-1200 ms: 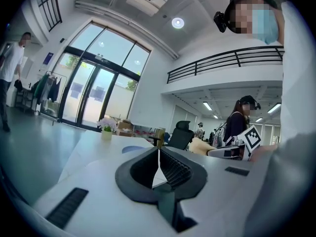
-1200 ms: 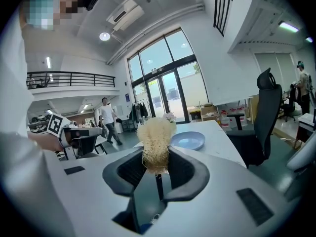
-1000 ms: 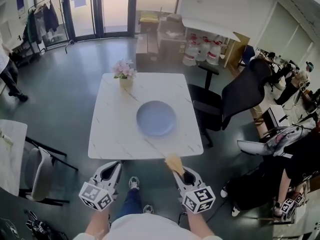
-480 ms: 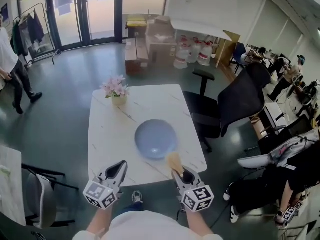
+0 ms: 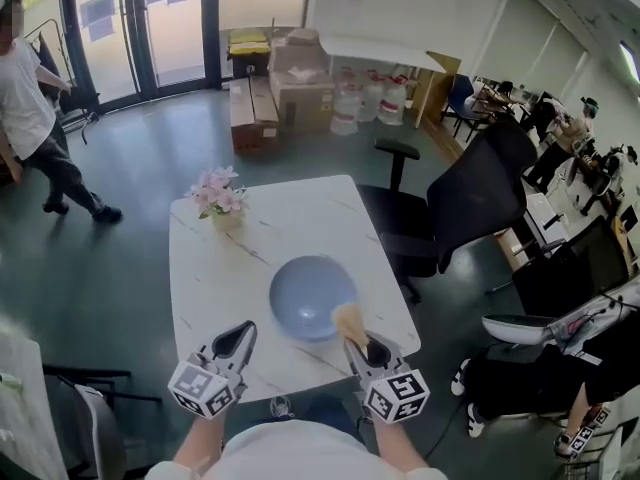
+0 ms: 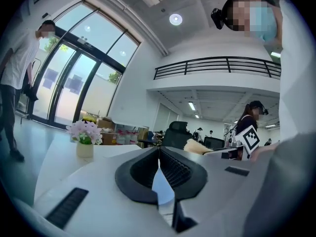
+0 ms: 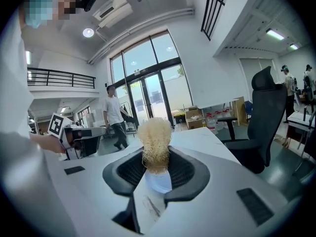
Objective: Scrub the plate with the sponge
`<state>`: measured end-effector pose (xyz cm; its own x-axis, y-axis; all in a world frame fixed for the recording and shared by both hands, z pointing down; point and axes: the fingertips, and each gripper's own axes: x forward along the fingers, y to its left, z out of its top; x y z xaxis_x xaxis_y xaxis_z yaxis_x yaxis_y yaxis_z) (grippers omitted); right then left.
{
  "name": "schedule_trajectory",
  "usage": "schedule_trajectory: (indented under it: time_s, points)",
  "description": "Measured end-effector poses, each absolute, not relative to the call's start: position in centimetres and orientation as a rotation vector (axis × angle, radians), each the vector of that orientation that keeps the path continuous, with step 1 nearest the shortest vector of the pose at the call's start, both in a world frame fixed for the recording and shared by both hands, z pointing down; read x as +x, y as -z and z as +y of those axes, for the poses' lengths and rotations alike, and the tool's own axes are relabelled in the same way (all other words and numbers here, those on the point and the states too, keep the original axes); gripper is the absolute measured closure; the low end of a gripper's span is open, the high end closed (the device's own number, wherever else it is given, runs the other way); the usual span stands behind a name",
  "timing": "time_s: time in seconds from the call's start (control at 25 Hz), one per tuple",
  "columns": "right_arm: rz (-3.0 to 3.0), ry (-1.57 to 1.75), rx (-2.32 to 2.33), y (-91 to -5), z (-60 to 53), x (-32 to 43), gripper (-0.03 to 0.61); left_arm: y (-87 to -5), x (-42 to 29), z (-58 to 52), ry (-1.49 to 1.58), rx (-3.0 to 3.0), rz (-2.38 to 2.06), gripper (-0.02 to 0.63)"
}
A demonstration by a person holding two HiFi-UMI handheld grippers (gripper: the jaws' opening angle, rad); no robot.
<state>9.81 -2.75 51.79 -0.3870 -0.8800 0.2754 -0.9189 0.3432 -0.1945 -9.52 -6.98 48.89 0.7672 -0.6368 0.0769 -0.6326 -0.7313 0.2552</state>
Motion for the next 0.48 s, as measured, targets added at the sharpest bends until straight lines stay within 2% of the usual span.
schedule_trajectory:
  time_s: [0.48]
  points:
    - [-2.494, -0.485, 1.584, -52.3, -8.0, 10.8, 0.459, -50.0, -8.3, -11.6, 0.025, 2.653, -1.039, 0.578]
